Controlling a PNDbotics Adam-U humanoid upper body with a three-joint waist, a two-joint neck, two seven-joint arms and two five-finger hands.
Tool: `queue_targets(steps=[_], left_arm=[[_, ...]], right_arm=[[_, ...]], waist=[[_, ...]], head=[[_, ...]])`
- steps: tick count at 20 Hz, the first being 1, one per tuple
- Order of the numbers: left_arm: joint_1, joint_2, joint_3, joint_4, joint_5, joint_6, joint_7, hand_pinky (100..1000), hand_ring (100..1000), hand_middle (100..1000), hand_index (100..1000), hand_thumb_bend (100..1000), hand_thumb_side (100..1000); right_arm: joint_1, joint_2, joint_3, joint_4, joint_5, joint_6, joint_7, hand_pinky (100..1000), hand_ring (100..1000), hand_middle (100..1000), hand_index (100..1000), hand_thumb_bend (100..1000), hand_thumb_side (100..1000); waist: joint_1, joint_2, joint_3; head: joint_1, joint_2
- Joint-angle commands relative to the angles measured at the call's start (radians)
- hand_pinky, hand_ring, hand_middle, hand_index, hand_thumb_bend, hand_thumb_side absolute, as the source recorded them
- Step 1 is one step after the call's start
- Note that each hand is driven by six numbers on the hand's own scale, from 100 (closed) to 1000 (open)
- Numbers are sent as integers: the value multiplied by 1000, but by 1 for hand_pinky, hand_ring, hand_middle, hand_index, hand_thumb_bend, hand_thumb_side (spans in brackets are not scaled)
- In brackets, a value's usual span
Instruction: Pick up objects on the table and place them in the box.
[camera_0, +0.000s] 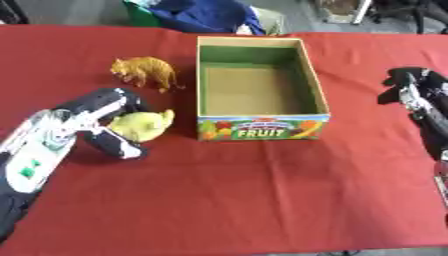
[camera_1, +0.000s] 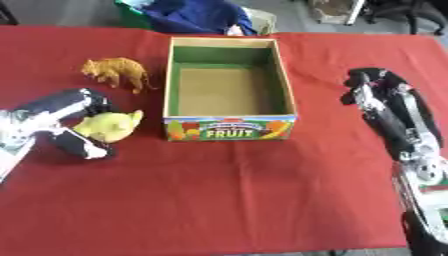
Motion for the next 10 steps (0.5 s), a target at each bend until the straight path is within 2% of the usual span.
queue_targets(steps=[1, 4, 5, 6, 7, 8, 10], left_arm=[[-17, 2, -2, 24, -21, -8, -1, 661, 625, 609, 753, 477, 116], [-18, -4, 2, 43, -31, -8, 11, 650, 595, 573, 729, 363, 100], [-18, -5, 3, 46, -32, -6, 20, 638, 567, 541, 702, 246, 102], [-17, -5, 6, 47, -32, -3, 32, 632, 555, 527, 690, 195, 115], [-16, -5, 8, 47, -30, 2, 46, 619, 526, 497, 662, 100, 168], [-15, -4, 11, 45, -27, 8, 63, 612, 513, 480, 647, 100, 163], [-12, -2, 15, 36, -16, 22, 93, 600, 486, 450, 616, 100, 212]], right_arm=[[-8, -16, -5, -9, 1, -2, 3, 578, 530, 575, 706, 100, 503], [-8, -15, -5, -9, 1, -2, 3, 578, 530, 575, 706, 100, 503], [-8, -15, -5, -9, 1, -2, 3, 578, 530, 575, 706, 100, 503], [-8, -15, -5, -9, 1, -2, 3, 578, 530, 576, 706, 100, 502], [-8, -15, -5, -9, 1, -2, 3, 578, 530, 576, 706, 100, 504], [-8, -15, -6, -9, 1, -2, 3, 578, 530, 575, 706, 100, 503], [-8, -15, -6, -9, 1, -2, 3, 578, 530, 576, 706, 100, 503]], waist=[[1, -16, -2], [1, -16, -3], [1, -16, -2], [1, -16, -2], [2, -16, -2], [2, -16, -1], [2, -16, -1]], head=[[1, 6], [1, 6], [1, 6], [1, 6], [1, 6], [1, 6], [0, 6]])
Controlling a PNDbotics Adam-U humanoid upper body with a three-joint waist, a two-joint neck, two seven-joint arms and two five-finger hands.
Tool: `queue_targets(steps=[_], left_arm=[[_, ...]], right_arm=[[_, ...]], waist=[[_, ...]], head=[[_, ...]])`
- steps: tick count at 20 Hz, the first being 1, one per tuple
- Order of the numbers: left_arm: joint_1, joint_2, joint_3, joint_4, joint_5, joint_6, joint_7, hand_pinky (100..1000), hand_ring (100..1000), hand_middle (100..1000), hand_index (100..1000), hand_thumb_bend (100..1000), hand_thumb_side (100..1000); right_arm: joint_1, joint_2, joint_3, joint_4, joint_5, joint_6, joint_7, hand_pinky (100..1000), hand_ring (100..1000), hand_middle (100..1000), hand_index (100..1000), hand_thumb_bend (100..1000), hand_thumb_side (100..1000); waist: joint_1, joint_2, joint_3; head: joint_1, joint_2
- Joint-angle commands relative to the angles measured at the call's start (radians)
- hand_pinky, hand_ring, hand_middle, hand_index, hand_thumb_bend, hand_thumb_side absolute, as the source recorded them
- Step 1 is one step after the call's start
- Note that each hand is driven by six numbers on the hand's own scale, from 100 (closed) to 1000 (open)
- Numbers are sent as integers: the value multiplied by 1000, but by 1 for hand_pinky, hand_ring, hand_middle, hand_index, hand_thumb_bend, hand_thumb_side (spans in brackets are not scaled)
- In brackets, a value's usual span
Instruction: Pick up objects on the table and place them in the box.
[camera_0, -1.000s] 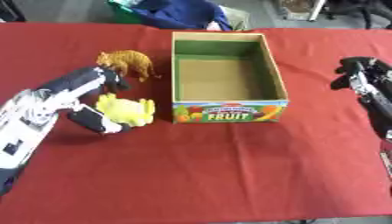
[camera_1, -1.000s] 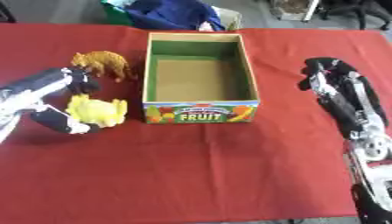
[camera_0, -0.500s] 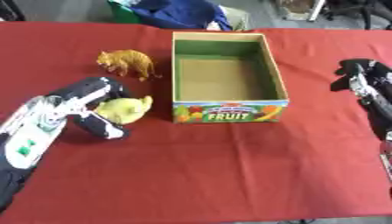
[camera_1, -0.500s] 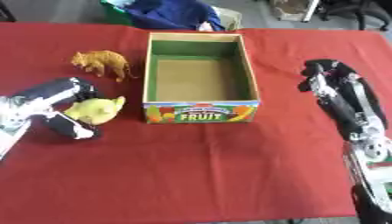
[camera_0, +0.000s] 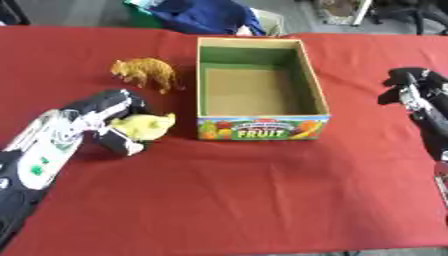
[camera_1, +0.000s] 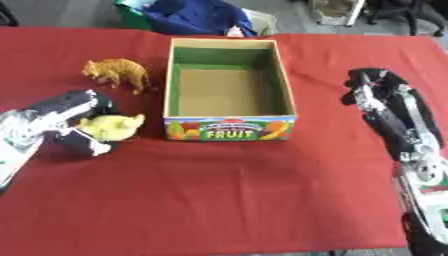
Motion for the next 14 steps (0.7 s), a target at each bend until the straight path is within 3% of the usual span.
queue_targets(steps=[1, 5, 14], left_arm=[[-4, 18, 16, -14, 8, 21, 44, 595, 472, 431, 599, 100, 230], [2, 30, 18, -59, 39, 38, 50, 589, 456, 407, 577, 100, 226], [14, 61, 30, -163, 108, 53, -35, 598, 470, 423, 593, 100, 182]], right_arm=[[-8, -15, -7, -9, 1, -2, 3, 578, 530, 576, 706, 100, 504], [-8, -15, -7, -8, 2, -1, 2, 578, 530, 576, 706, 100, 505], [-8, -15, -8, -9, 2, -1, 2, 578, 530, 576, 705, 100, 504]], waist=[[3, -13, 0], [4, -13, 0], [5, -16, 2]], head=[[-1, 6], [-2, 6], [-4, 2]])
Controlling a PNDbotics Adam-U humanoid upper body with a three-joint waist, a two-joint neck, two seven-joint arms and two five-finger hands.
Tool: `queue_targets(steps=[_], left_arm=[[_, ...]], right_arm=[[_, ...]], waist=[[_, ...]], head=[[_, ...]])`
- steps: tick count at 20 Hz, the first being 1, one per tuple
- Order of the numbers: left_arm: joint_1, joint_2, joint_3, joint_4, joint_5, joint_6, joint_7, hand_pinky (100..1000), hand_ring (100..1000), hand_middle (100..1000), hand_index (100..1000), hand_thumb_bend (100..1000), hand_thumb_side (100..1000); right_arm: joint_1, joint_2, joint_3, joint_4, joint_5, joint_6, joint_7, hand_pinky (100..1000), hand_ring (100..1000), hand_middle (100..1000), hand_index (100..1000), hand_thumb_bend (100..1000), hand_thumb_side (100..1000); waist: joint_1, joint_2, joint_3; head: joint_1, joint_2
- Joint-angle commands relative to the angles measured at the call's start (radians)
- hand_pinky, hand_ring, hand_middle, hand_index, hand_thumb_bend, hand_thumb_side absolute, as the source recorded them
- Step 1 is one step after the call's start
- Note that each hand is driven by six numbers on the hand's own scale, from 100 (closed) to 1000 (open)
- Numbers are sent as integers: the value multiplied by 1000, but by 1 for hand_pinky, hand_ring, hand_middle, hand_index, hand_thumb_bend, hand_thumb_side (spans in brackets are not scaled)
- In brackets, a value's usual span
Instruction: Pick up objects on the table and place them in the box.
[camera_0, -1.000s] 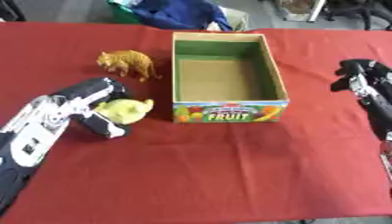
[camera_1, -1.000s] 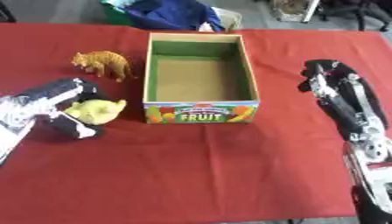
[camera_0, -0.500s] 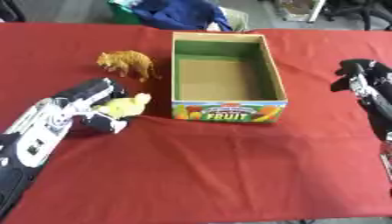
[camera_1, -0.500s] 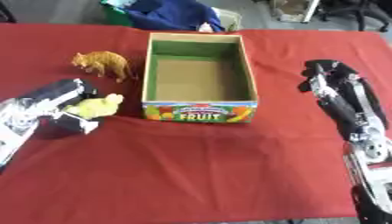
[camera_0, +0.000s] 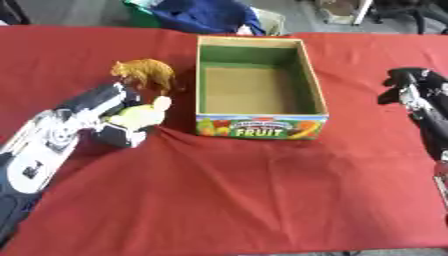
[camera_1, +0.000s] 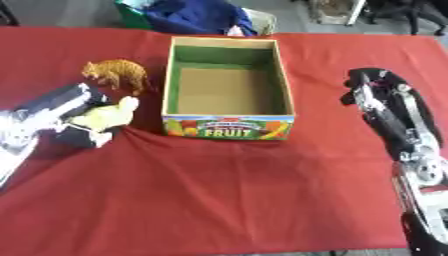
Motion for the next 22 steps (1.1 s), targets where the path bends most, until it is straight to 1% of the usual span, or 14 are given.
queue_targets(steps=[1, 7, 8, 11, 12, 13, 14, 15, 16, 17, 18, 19, 20, 22], left_arm=[[-11, 33, 20, -44, 23, 4, -26, 598, 470, 422, 592, 100, 186], [-7, 46, 33, -84, 56, 20, -35, 596, 468, 419, 590, 100, 205], [-6, 48, 36, -94, 61, 23, -34, 596, 468, 418, 589, 100, 240], [-4, 56, 45, -120, 77, 27, -33, 597, 469, 420, 591, 100, 262], [-3, 58, 48, -129, 82, 27, -35, 597, 470, 420, 591, 142, 287], [-2, 60, 51, -136, 87, 27, -37, 597, 470, 420, 591, 160, 293], [-2, 63, 53, -144, 92, 26, -39, 597, 470, 420, 591, 221, 313], [-1, 65, 54, -150, 96, 25, -43, 597, 470, 420, 591, 256, 325], [-1, 68, 56, -156, 99, 24, -46, 598, 470, 420, 592, 319, 349], [-1, 69, 57, -161, 102, 23, -49, 598, 470, 420, 592, 339, 355], [-1, 71, 59, -165, 106, 22, -52, 598, 470, 420, 592, 399, 380], [-1, 72, 60, -169, 109, 21, -54, 598, 470, 420, 592, 418, 388], [0, 74, 61, -173, 112, 20, -56, 598, 470, 420, 592, 476, 416], [1, 77, 64, -180, 116, 19, -59, 598, 471, 421, 593, 523, 431]], right_arm=[[-8, -15, -8, -9, 2, -1, 2, 578, 530, 576, 705, 100, 504], [-7, -15, -9, -9, 3, -1, 1, 578, 530, 576, 705, 100, 505], [-7, -14, -9, -9, 3, -1, 1, 578, 530, 576, 705, 100, 504], [-7, -15, -9, -9, 3, -1, 1, 578, 530, 576, 705, 100, 505], [-7, -15, -9, -9, 3, -1, 1, 578, 530, 576, 705, 100, 505], [-7, -15, -9, -9, 3, -1, 1, 578, 530, 576, 706, 100, 506], [-7, -15, -10, -9, 3, 0, 1, 578, 530, 576, 705, 100, 505], [-6, -15, -10, -9, 3, 0, 1, 578, 530, 576, 705, 100, 505], [-6, -15, -10, -9, 3, 0, 1, 578, 530, 576, 705, 100, 506], [-6, -15, -10, -8, 3, 0, 1, 578, 530, 576, 705, 100, 506], [-6, -15, -10, -8, 3, 0, 1, 578, 530, 576, 705, 100, 505], [-6, -15, -10, -8, 3, 0, 1, 578, 530, 576, 705, 100, 505], [-6, -15, -10, -8, 3, 0, 1, 578, 530, 576, 705, 100, 505], [-6, -15, -10, -8, 4, 0, 1, 578, 530, 576, 705, 100, 505]], waist=[[3, -17, 0], [3, -16, 0], [4, -16, -1], [5, -16, -1], [5, -16, -1], [5, -16, -1], [5, -17, -1], [5, -17, -2], [5, -17, -2], [5, -17, -2], [5, -17, -2], [5, -17, -2], [5, -17, -2], [5, -17, -2]], head=[[-3, 2], [-4, 2], [-5, 2], [-5, 2], [-5, 2], [-6, 2], [-6, 2], [-7, 2], [-7, 2], [-8, 2], [-8, 2], [-8, 2], [-9, 2], [-9, 3]])
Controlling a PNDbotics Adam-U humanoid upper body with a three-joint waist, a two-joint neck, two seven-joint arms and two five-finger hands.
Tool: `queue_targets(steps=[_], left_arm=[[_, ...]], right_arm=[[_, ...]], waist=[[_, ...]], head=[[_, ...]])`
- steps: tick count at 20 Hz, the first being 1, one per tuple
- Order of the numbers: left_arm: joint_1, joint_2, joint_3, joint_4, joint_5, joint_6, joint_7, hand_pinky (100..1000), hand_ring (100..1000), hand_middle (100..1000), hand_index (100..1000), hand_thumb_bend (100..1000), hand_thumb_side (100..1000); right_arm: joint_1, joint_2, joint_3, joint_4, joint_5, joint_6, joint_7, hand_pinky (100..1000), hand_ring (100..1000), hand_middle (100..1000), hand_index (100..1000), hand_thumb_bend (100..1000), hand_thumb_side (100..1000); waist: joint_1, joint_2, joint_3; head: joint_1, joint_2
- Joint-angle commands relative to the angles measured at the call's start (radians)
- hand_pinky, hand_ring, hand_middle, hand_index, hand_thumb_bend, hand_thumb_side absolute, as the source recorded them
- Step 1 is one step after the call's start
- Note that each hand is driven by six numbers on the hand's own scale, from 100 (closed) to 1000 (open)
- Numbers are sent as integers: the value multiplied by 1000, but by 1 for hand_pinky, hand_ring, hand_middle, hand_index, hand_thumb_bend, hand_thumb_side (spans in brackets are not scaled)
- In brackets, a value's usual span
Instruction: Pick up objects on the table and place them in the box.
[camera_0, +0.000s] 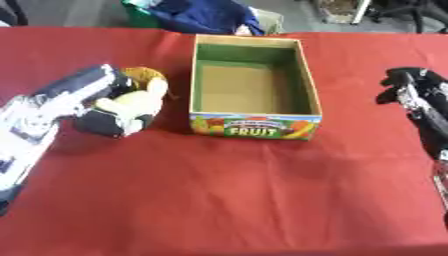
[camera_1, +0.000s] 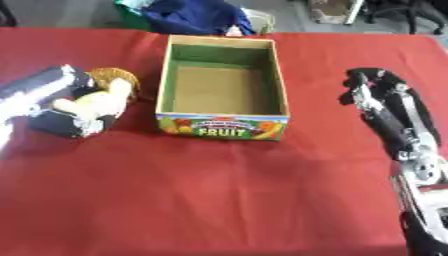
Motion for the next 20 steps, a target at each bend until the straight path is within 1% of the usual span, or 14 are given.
queue_targets(steps=[1, 4, 5, 7, 8, 9, 10, 11, 12, 14, 15, 16, 20], left_arm=[[-14, 29, 19, -28, 11, -3, -7, 599, 471, 422, 594, 545, 435], [-13, 31, 20, -32, 14, -5, -12, 599, 472, 422, 594, 618, 435], [-13, 32, 20, -33, 15, -6, -14, 599, 472, 422, 594, 624, 432], [-13, 32, 20, -33, 16, -7, -16, 599, 471, 421, 593, 606, 424], [-13, 32, 20, -32, 16, -7, -17, 599, 471, 421, 593, 529, 383], [-13, 32, 19, -32, 16, -6, -17, 599, 471, 420, 592, 488, 355], [-14, 31, 18, -32, 15, -5, -16, 598, 470, 420, 592, 380, 293], [-16, 31, 18, -33, 13, -4, -14, 597, 469, 419, 590, 330, 260], [-18, 29, 17, -34, 11, -3, -11, 595, 466, 414, 586, 246, 192], [-26, 24, 15, -36, 7, 2, 3, 590, 460, 406, 577, 146, 126], [-33, 19, 13, -37, 5, 5, 12, 587, 456, 402, 572, 110, 134], [-39, 15, 12, -37, 3, 6, 21, 585, 453, 397, 567, 100, 141], [-67, -3, 3, -24, -11, 8, 49, 582, 448, 392, 562, 100, 153]], right_arm=[[-6, -15, -10, -8, 4, -1, 1, 578, 530, 576, 705, 100, 505], [-6, -15, -10, -8, 3, -1, 1, 578, 530, 576, 706, 100, 505], [-6, -15, -10, -8, 4, -1, 1, 578, 530, 576, 706, 100, 505], [-6, -16, -11, -8, 3, -1, 1, 578, 530, 576, 706, 100, 505], [-6, -16, -11, -8, 3, -1, 1, 578, 530, 576, 706, 100, 505], [-6, -16, -11, -8, 3, -1, 1, 578, 530, 576, 706, 100, 505], [-6, -16, -11, -8, 3, -1, 1, 578, 530, 576, 706, 100, 505], [-6, -16, -11, -8, 3, -1, 1, 578, 530, 576, 706, 100, 505], [-6, -16, -11, -7, 3, -1, 1, 578, 530, 576, 706, 100, 504], [-6, -16, -11, -7, 3, -1, 1, 578, 530, 575, 706, 100, 505], [-6, -16, -11, -7, 3, -1, 1, 578, 530, 575, 706, 100, 505], [-6, -15, -10, -7, 3, -1, 1, 578, 530, 575, 706, 100, 505], [-5, -15, -10, -6, 3, -1, 2, 578, 530, 575, 705, 100, 505]], waist=[[2, -16, -2], [3, -16, -1], [3, -16, -1], [2, -16, -1], [2, -16, -1], [2, -16, -1], [2, -16, -1], [2, -16, -2], [2, -16, -2], [2, -17, -2], [2, -17, -3], [2, -17, -3], [2, -19, -5]], head=[[-2, 3], [-3, 3], [-3, 3], [-3, 3], [-4, 3], [-4, 3], [-4, 3], [-4, 4], [-4, 4], [-3, 4], [-3, 4], [-3, 4], [-2, 5]])
